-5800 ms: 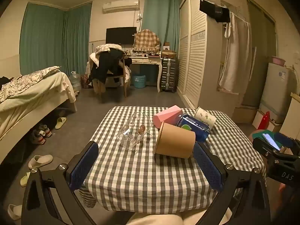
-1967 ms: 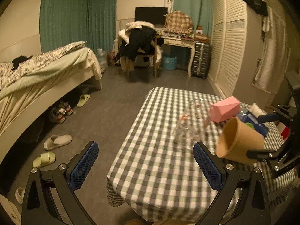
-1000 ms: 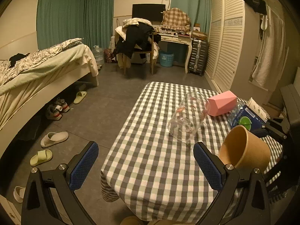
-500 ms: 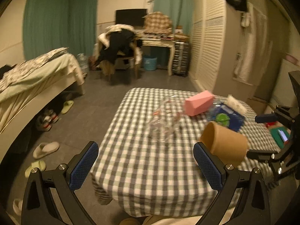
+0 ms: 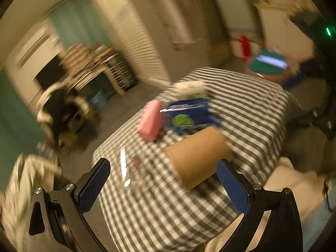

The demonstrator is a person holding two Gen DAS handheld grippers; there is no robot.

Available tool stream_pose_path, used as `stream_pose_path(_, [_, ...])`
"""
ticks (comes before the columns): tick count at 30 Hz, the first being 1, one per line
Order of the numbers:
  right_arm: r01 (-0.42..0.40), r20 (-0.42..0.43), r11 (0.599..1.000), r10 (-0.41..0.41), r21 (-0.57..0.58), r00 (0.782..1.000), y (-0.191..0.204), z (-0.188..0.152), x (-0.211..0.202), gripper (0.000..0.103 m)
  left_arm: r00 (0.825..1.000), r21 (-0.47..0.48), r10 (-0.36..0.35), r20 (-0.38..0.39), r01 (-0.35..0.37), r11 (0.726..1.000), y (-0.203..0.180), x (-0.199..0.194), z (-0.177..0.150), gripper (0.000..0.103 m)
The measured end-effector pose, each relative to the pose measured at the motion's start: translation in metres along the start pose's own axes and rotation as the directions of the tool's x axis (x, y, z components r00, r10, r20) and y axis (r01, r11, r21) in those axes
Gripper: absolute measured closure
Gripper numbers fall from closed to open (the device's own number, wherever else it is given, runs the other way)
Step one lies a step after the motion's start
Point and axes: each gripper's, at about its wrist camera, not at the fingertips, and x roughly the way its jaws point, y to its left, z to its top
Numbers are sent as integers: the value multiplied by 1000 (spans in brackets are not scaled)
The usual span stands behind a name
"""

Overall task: Flip cup upside down
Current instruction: 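Close the left gripper around the side of the brown paper cup, then lift the cup with the left gripper and rotate it open end up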

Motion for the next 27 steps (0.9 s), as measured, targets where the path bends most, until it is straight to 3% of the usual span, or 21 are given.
stream_pose_path(5, [-62,4,990,62,126,998,-14,-11,4,8,993,172,-113,-25,116,978,-28,23,20,0])
stream_pose_path(10, [-44,-16,988,47,145,999,-17,-17,17,8,973,336,-184,-139,221,915,-48,56,28,0])
stream_pose_path(14, [-67,-31,979,74,194,997,-28,-16,31,8,954,437,-190,-230,276,856,-56,79,26,0])
stream_pose_path(18, [-36,-55,977,49,209,997,-36,-15,46,8,926,482,-219,-306,350,803,-62,96,28,0])
stream_pose_path(21, [-66,-63,965,84,253,994,-46,-13,58,8,914,524,-201,-353,371,767,-68,109,25,2])
stream_pose_path(22, [-68,-65,964,88,257,994,-48,-13,60,8,909,529,-201,-365,380,759,-69,112,25,4])
stream_pose_path(24, [-71,-65,961,91,266,994,-52,-12,64,8,897,531,-205,-391,402,746,-72,118,23,18])
stream_pose_path(27, [-75,-65,958,97,276,993,-56,-12,68,8,897,540,-206,-390,405,738,-74,120,24,19])
